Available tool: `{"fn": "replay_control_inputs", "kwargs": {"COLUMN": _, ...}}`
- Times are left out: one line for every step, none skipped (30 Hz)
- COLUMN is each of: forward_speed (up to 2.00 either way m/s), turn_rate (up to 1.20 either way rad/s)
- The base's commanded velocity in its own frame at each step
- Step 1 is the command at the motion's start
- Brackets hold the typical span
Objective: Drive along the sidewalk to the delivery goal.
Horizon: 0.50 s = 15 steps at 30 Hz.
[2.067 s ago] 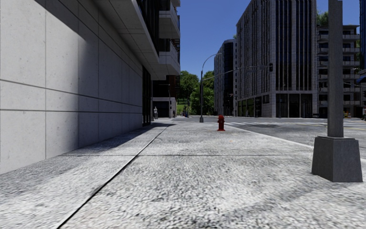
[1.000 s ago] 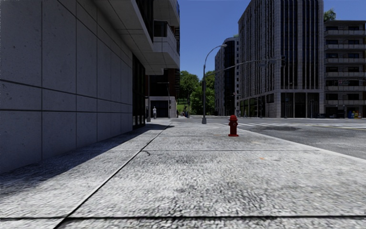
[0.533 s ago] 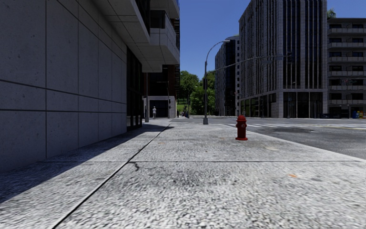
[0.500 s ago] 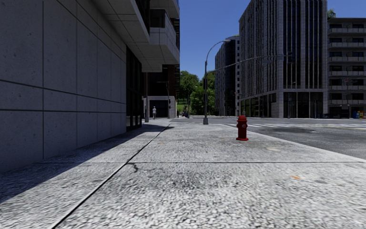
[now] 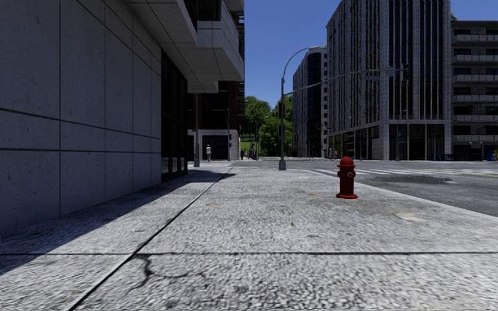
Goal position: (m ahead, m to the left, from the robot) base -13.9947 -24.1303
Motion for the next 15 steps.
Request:
{"fn": "replay_control_inputs", "kwargs": {"forward_speed": 2.0, "turn_rate": 0.0}}
{"fn": "replay_control_inputs", "kwargs": {"forward_speed": 2.0, "turn_rate": -0.01}}
{"fn": "replay_control_inputs", "kwargs": {"forward_speed": 2.0, "turn_rate": -0.02}}
{"fn": "replay_control_inputs", "kwargs": {"forward_speed": 2.0, "turn_rate": -0.02}}
{"fn": "replay_control_inputs", "kwargs": {"forward_speed": 2.0, "turn_rate": -0.09}}
{"fn": "replay_control_inputs", "kwargs": {"forward_speed": 2.0, "turn_rate": -0.2}}
{"fn": "replay_control_inputs", "kwargs": {"forward_speed": 2.0, "turn_rate": -0.23}}
{"fn": "replay_control_inputs", "kwargs": {"forward_speed": 2.0, "turn_rate": -0.23}}
{"fn": "replay_control_inputs", "kwargs": {"forward_speed": 2.0, "turn_rate": -0.24}}
{"fn": "replay_control_inputs", "kwargs": {"forward_speed": 2.0, "turn_rate": -0.24}}
{"fn": "replay_control_inputs", "kwargs": {"forward_speed": 2.0, "turn_rate": -0.24}}
{"fn": "replay_control_inputs", "kwargs": {"forward_speed": 2.0, "turn_rate": -0.24}}
{"fn": "replay_control_inputs", "kwargs": {"forward_speed": 2.0, "turn_rate": -0.24}}
{"fn": "replay_control_inputs", "kwargs": {"forward_speed": 2.0, "turn_rate": -0.24}}
{"fn": "replay_control_inputs", "kwargs": {"forward_speed": 2.0, "turn_rate": -0.24}}
